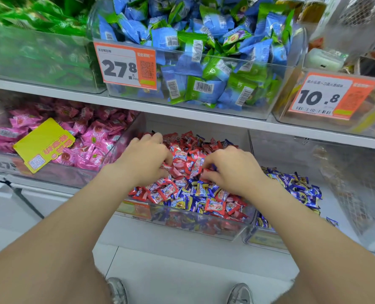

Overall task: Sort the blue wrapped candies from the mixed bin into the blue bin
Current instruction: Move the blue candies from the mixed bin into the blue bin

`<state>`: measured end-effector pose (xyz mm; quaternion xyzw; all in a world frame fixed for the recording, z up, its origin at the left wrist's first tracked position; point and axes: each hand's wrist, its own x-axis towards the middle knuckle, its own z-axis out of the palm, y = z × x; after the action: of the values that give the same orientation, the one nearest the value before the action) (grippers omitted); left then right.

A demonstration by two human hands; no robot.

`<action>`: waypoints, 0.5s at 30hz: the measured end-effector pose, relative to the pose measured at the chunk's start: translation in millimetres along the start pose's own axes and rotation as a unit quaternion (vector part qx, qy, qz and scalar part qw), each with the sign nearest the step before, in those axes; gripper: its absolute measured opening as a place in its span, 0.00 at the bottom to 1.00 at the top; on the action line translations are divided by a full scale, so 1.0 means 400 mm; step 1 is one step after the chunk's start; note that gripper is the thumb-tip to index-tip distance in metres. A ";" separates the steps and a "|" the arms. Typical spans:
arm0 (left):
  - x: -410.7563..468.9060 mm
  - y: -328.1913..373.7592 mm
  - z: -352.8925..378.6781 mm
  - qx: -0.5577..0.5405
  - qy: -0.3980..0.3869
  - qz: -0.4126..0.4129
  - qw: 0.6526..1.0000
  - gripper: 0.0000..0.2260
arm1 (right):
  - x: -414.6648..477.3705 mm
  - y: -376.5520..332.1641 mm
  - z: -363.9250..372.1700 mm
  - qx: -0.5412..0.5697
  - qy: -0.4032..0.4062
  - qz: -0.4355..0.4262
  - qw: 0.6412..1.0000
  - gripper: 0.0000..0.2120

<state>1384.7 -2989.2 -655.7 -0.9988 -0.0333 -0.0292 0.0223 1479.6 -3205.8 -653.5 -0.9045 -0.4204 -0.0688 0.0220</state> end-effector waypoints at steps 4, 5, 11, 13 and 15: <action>-0.013 0.020 0.003 -0.048 0.035 0.008 0.998 0.17 | 0.006 -0.001 -0.005 0.002 0.037 0.033 0.999 0.11; -0.016 0.031 -0.001 -0.100 0.034 0.030 0.994 0.16 | 0.005 0.003 -0.004 0.000 0.035 0.041 0.999 0.11; -0.017 0.088 0.016 -0.077 -0.098 0.119 0.985 0.16 | 0.004 0.022 -0.006 0.053 0.015 0.018 0.998 0.18; -0.009 0.091 0.020 -0.053 -0.089 0.118 0.988 0.16 | -0.002 0.023 -0.017 0.141 -0.009 -0.022 0.990 0.09; -0.001 0.094 0.020 -0.040 -0.080 0.121 0.989 0.15 | -0.014 0.014 -0.021 0.154 -0.060 -0.057 0.985 0.10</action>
<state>1387.5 -3026.3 -665.3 -0.9947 0.0873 0.0520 -0.0172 1479.4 -3214.3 -645.9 -0.8670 -0.4778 0.0502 0.1321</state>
